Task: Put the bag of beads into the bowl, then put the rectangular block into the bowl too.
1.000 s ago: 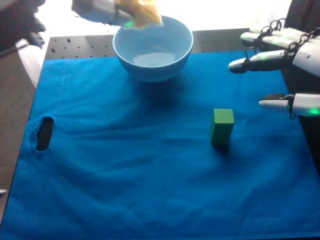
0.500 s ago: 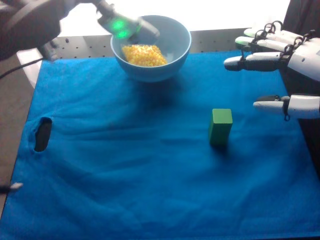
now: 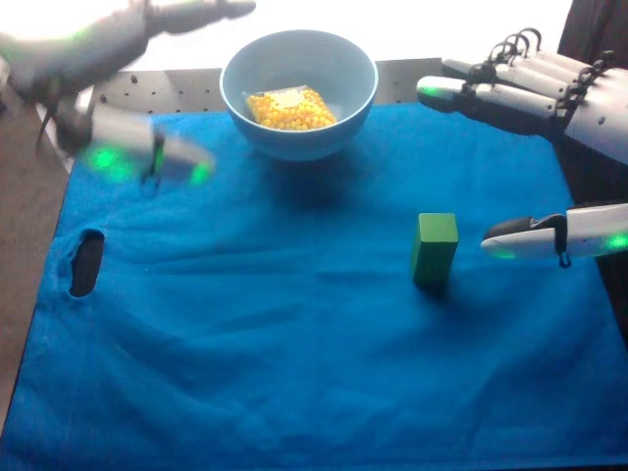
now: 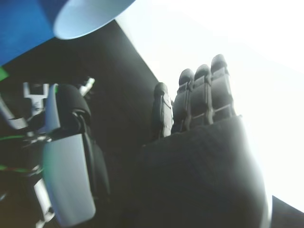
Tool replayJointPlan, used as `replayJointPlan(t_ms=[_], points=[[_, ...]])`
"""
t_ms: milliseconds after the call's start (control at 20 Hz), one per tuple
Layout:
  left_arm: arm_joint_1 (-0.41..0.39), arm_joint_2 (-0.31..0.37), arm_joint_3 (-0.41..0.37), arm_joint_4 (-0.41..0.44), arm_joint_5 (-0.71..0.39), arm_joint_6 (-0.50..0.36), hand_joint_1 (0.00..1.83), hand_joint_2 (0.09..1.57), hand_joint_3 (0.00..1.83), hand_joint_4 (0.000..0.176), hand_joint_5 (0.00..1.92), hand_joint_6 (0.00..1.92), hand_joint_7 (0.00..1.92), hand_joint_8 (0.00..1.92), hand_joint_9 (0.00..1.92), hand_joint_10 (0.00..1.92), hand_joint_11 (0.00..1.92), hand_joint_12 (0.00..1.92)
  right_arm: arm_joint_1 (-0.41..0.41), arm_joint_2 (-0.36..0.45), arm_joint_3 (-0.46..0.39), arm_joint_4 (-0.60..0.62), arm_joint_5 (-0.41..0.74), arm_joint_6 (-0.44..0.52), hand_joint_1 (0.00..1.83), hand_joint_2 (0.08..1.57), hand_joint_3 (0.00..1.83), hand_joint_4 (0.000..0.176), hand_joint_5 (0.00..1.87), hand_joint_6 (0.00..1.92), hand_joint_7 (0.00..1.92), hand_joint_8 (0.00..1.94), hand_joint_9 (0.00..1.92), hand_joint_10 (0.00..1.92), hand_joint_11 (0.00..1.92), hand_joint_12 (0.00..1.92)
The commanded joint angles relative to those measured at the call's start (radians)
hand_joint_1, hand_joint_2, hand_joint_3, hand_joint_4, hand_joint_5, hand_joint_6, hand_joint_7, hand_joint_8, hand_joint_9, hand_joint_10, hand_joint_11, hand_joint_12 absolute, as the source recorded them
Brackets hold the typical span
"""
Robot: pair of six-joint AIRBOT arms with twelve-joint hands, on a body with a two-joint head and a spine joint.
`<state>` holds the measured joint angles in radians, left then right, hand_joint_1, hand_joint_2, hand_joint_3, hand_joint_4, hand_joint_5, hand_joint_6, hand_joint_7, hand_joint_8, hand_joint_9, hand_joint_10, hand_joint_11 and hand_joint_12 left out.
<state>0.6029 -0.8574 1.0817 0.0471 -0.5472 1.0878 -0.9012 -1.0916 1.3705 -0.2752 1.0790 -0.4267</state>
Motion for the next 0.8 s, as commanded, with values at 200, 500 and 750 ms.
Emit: replayJointPlan(t_ms=[200,500,750], points=[[0.172,0.096,-0.121,-0.110,-0.327,-0.013,0.79,0.94,0.00,0.167,0.14,0.00,0.06,0.00,0.01,0.00,0.00,0.17,0.014,-0.020,-0.014,0.025,0.113,0.001,0.72,0.91,0.00,0.176,0.10,0.01,0.08,0.00,0.01,0.00,0.01,0.00],[0.268,0.070,-0.135,-0.113,-0.393,-0.128,0.75,0.94,0.00,0.115,0.11,0.00,0.11,0.00,0.10,0.00,0.00,0.57,0.016,-0.062,0.017,0.018,0.053,0.001,0.75,0.84,0.00,0.156,0.18,0.01,0.10,0.01,0.02,0.01,0.06,0.03],[0.287,0.056,-0.142,-0.116,-0.421,-0.143,0.80,0.98,0.00,0.101,0.07,0.00,0.05,0.00,0.00,0.00,0.00,0.09,0.045,-0.105,0.060,-0.023,-0.014,0.001,0.77,0.82,0.00,0.083,0.24,0.00,0.13,0.00,0.12,0.01,0.15,0.08]])
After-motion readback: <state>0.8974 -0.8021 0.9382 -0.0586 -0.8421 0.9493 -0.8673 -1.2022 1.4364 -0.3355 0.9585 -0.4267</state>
